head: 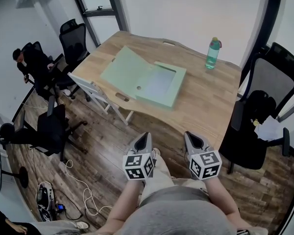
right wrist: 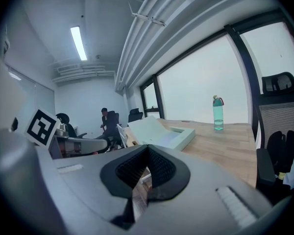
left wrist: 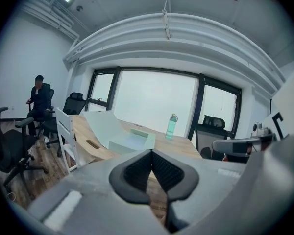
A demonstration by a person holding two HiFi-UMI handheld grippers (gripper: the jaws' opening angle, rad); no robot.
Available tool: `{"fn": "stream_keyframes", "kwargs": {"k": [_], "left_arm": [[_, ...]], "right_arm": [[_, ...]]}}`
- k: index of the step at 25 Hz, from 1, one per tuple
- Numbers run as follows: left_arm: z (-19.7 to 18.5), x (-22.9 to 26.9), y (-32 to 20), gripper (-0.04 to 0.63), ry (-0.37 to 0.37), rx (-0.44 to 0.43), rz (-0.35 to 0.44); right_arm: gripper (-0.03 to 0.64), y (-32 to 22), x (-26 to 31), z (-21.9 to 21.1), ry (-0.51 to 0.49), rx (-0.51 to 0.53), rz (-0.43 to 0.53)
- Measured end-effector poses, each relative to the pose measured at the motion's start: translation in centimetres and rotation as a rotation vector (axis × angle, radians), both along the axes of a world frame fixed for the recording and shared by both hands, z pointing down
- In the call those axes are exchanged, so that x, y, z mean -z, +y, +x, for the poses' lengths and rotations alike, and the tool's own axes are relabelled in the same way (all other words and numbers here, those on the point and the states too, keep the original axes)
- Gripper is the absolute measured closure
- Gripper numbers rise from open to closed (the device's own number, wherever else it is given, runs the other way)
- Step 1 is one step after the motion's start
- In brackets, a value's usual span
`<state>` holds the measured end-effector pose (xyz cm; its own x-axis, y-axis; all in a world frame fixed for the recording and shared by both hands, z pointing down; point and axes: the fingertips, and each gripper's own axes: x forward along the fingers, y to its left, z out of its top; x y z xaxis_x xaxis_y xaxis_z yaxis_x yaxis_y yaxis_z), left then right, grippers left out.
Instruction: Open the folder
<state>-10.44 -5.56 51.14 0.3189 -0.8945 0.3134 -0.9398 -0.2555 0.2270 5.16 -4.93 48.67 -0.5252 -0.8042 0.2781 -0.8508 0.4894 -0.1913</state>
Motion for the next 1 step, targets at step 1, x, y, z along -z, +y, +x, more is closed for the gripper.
{"fn": "stream_keyframes", "kwargs": {"k": [1], "left_arm": [[-0.07,-0.05,-0.04,0.591,0.002,0.0,-0.002]], "right_arm": [[0.617,-0.05,-0.05,-0.03,-0.001,-0.001,-0.002]]}}
